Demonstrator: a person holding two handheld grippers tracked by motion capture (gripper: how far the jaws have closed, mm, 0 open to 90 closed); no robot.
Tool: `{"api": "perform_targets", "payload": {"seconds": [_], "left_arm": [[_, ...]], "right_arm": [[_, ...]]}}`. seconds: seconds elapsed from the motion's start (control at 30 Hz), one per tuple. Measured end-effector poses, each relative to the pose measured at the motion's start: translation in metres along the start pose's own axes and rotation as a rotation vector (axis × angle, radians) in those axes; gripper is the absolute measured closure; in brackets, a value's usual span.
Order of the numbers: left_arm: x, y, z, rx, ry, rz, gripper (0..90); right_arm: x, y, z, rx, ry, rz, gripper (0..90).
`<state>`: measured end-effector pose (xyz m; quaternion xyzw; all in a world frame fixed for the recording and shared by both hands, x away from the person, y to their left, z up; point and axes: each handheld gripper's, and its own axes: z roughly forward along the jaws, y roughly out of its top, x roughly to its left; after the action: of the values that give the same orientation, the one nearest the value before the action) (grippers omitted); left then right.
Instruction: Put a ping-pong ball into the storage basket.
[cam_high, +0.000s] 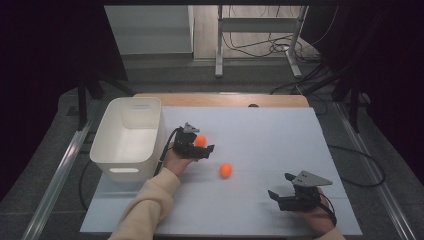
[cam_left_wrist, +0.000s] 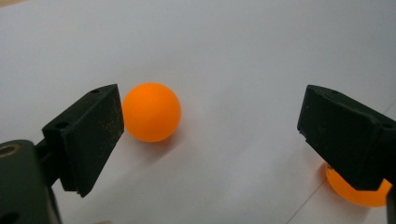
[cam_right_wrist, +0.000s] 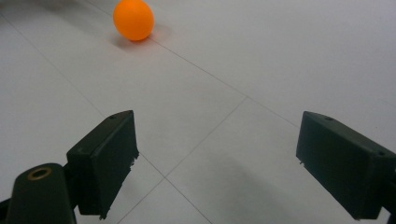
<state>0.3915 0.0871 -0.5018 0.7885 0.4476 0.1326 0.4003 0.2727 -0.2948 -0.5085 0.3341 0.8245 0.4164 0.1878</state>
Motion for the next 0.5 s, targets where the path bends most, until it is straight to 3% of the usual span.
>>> {"api": "perform_targets", "payload": {"seconds": [0.5], "left_arm": [[0.007, -0.003, 0.016, 0.014, 0.026, -0.02, 8.6]], "right_arm": [[0.0, 0.0, 0.001, 0.004, 0.0, -0.002, 12.9]]}}
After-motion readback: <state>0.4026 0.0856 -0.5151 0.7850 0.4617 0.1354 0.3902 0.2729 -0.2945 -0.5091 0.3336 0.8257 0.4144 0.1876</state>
